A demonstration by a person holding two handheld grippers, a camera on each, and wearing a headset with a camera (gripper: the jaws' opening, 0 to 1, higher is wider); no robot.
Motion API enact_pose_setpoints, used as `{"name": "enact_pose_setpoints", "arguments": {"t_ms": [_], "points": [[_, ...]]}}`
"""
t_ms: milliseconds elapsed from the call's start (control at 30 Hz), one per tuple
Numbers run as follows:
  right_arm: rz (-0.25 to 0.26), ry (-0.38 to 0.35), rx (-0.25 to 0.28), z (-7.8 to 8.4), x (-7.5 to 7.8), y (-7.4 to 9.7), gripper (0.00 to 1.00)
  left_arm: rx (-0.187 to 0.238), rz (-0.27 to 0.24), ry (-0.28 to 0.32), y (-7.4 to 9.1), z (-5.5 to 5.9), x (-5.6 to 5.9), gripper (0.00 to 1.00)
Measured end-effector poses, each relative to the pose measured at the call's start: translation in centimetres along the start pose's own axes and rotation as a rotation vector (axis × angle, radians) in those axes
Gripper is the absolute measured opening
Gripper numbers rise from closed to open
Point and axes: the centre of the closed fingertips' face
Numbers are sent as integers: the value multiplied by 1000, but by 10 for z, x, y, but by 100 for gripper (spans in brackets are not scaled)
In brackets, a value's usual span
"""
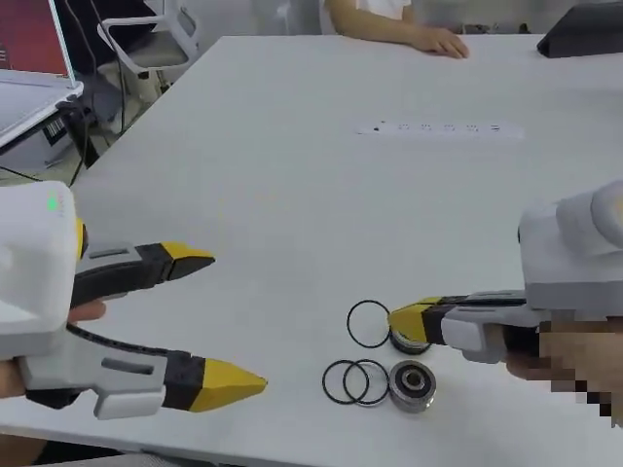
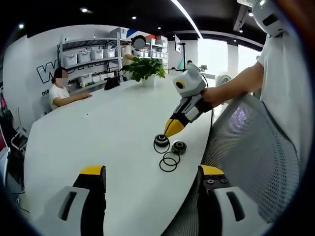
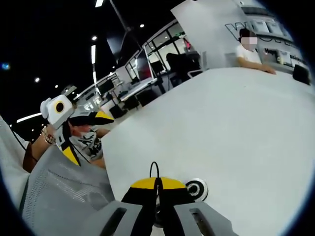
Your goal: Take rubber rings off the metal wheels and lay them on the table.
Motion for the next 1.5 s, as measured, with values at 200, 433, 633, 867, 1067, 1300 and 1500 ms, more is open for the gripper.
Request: {"name": "enact_pose_setpoints", "arguments": {"t_ms": [200, 433, 633, 867, 1067, 1300, 1500], "points": [[-45, -8, -55, 16, -10, -8, 0, 8, -3, 31, 1, 7, 5, 73], [-23, 9, -132, 34, -6, -11, 0, 7, -8, 54, 1, 14, 7, 73], [-7, 8, -149, 35, 1, -7, 0, -7, -9, 55, 1, 19, 7, 72], [7, -35, -143, 35, 7, -1, 0, -13, -9, 59, 1, 22, 7, 72], [7, -43, -154, 38, 4, 2, 0, -23, -4, 55, 0, 24, 9, 71], [47, 31, -172, 41, 9, 3, 0, -22, -6, 52, 0, 23, 9, 71], [62, 114, -203, 47, 10, 1, 0, -24, -5, 50, -1, 23, 10, 71]]}}
Point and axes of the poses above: the centre of the closed fingertips' face, and the gripper's own axes: y roughly backward along the fingers, x roughly to its right, z roughly out of its underside, and after that the axes turned 5 degrees about y, right-handed
